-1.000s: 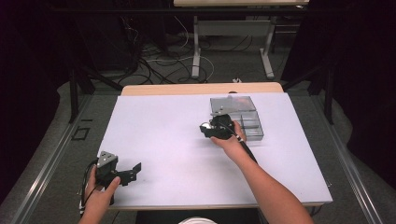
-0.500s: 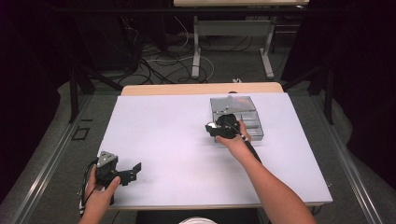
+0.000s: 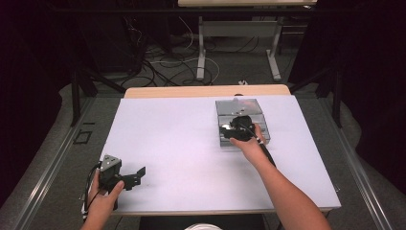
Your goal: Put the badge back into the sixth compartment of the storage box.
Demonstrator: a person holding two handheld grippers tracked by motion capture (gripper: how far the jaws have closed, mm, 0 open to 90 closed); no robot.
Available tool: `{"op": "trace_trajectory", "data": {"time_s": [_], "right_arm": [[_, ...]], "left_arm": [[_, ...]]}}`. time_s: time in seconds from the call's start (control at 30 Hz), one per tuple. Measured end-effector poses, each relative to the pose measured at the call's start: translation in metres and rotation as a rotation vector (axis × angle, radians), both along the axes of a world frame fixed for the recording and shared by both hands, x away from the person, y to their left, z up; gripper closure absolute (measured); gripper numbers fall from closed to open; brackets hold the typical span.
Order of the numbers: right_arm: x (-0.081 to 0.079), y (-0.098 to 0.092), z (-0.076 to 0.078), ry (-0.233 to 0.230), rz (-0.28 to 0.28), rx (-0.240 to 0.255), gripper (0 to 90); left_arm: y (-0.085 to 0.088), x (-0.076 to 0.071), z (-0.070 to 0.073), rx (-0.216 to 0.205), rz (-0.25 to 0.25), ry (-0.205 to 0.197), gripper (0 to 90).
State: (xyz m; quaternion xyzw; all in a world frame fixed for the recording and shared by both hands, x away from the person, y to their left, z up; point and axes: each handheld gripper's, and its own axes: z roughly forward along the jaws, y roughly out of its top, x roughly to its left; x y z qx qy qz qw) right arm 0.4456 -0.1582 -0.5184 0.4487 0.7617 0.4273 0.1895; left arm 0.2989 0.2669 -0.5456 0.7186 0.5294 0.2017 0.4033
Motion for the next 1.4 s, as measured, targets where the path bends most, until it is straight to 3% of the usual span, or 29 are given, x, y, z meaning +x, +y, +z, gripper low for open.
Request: {"op": "trace_trajectory", "data": {"time_s": [1.0, 1.4], "right_arm": [[-0.005, -0.076, 0.006, -0.026, -0.137, 0.012, 46.5], [-0.005, -0.090, 0.001, -0.023, -0.170, -0.007, 46.5]], "left_arm": [[-0.006, 0.002, 0.000, 0.005, -0.009, 0.000, 0.4], [-0.009, 0.004, 0.000, 0.009, -0.017, 0.000, 0.4]]}}
